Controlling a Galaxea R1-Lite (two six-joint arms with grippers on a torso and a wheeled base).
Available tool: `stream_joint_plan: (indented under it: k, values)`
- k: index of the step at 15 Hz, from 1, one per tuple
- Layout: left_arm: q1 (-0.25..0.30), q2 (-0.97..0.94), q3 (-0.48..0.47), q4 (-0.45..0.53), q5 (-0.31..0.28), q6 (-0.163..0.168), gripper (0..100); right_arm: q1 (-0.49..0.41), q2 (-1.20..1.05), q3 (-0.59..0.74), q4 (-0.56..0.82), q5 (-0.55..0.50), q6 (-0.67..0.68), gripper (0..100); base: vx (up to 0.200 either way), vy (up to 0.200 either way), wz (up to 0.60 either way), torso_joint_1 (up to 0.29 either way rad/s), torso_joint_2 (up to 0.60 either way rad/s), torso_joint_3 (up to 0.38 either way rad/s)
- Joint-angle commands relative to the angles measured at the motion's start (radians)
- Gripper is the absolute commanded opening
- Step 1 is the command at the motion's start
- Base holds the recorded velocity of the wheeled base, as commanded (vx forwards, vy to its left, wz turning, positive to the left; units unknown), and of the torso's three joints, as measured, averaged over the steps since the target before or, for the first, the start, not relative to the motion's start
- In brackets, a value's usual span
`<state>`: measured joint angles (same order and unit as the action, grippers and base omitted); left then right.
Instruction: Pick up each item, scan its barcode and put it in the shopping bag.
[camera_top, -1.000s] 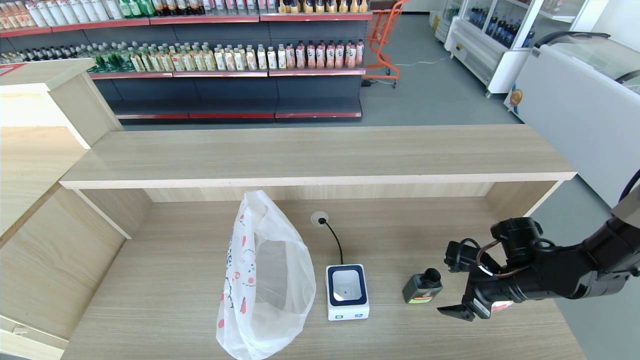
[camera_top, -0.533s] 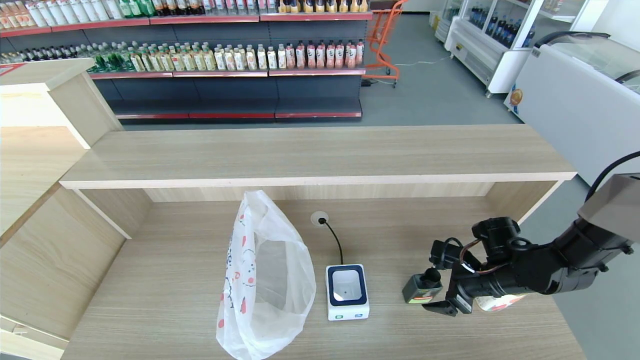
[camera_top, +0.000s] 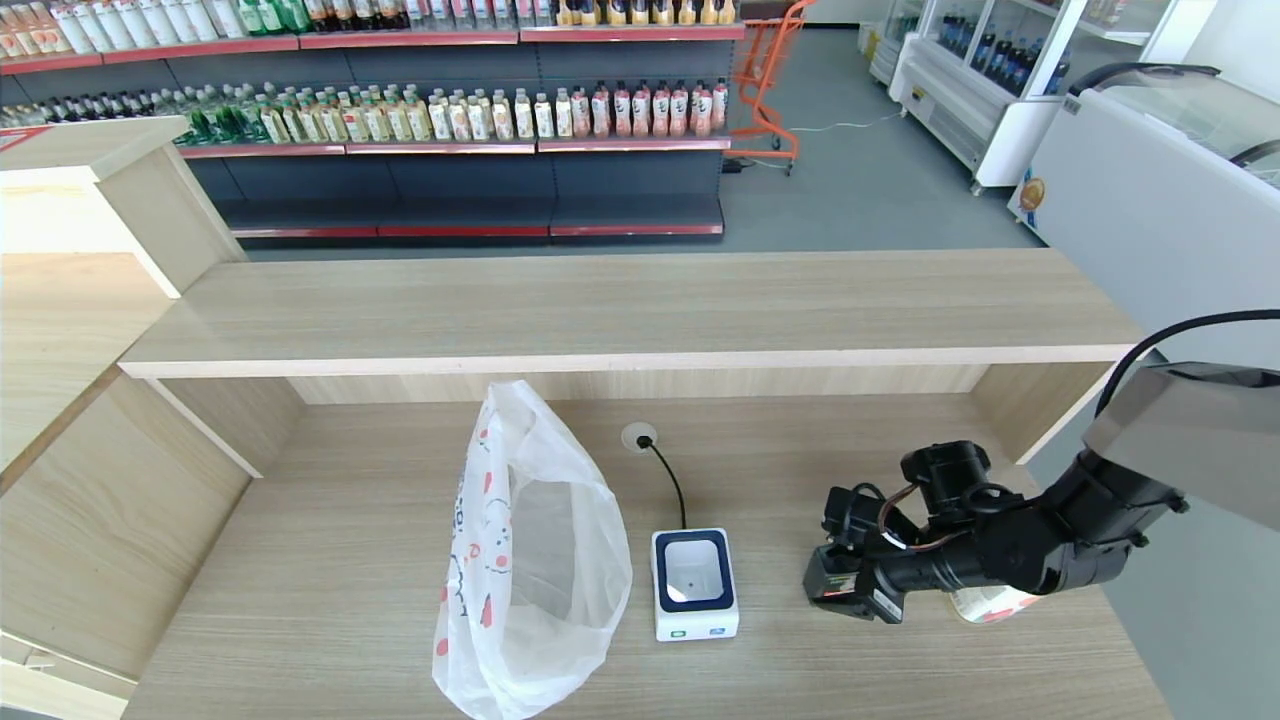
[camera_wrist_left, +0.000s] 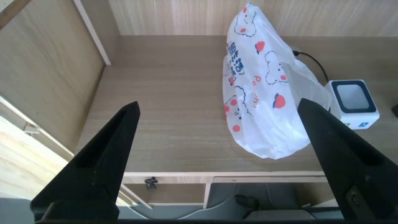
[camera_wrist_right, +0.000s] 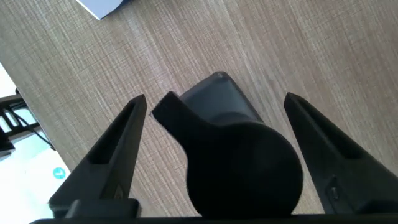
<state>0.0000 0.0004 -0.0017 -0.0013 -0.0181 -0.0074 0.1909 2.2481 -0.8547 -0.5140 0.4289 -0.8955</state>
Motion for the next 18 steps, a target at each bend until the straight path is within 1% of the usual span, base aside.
stream_joint_plan:
  k: [1,4,6,8,9,10,11,12,13,14,15,16,17,18]
  values:
    - [0.000,0.000,0.000,0.000,0.000,0.000,100,0.010,0.031,-0.023,-0.003,-0.001,0.000,0,0.000,0.000,0.00,0.000,0.00,0.000]
    - [0.000,0.000,0.000,0.000,0.000,0.000,100,0.010,0.031,-0.032,-0.003,-0.001,0.003,0,0.000,0.000,0.00,0.000,0.00,0.000]
    - [0.000,0.000,0.000,0.000,0.000,0.000,100,0.005,-0.002,-0.027,-0.031,0.004,0.024,0,0.000,0.000,0.00,0.000,0.00,0.000]
    - [0.000,0.000,0.000,0.000,0.000,0.000,100,0.002,-0.067,-0.014,-0.050,0.019,0.121,0,0.000,0.000,0.00,0.000,0.00,0.000]
    - [0.000,0.000,0.000,0.000,0.000,0.000,100,0.001,-0.154,0.011,-0.054,0.053,0.254,0,0.000,0.000,0.00,0.000,0.00,0.000]
    - [0.000,0.000,0.000,0.000,0.000,0.000,100,-0.004,-0.219,0.031,-0.055,0.057,0.336,0,0.000,0.000,0.00,0.000,0.00,0.000]
    - [0.000,0.000,0.000,0.000,0.001,0.000,100,-0.008,-0.274,0.059,-0.055,0.059,0.386,0,0.000,0.000,0.00,0.000,0.00,0.000]
    - [0.000,0.000,0.000,0.000,0.000,0.000,100,-0.030,-0.360,0.117,-0.055,0.060,0.415,0,0.000,0.000,0.00,0.000,0.00,0.000]
    - [0.000,0.000,0.000,0.000,0.000,0.000,100,-0.051,-0.421,0.171,-0.060,0.063,0.394,0,0.000,0.000,0.00,0.000,0.00,0.000]
    - [0.000,0.000,0.000,0.000,0.000,0.000,100,-0.076,-0.470,0.224,-0.089,0.071,0.308,0,0.000,0.000,0.00,0.000,0.00,0.000]
    - [0.000,0.000,0.000,0.000,0.000,0.000,100,-0.119,-0.509,0.298,-0.136,0.076,0.167,0,0.000,0.000,0.00,0.000,0.00,0.000]
    - [0.000,0.000,0.000,0.000,0.000,0.000,100,-0.166,-0.538,0.401,-0.199,0.111,-0.006,0,0.000,0.000,0.00,0.000,0.00,0.000]
    - [0.000,0.000,0.000,0.000,0.000,0.000,100,-0.206,-0.552,0.462,-0.231,0.163,-0.137,0,0.000,0.000,0.00,0.000,0.00,0.000]
    - [0.000,0.000,0.000,0.000,0.001,0.000,100,-0.275,-0.562,0.482,-0.167,0.367,-0.505,0,0.000,0.000,0.00,0.000,0.00,0.000]
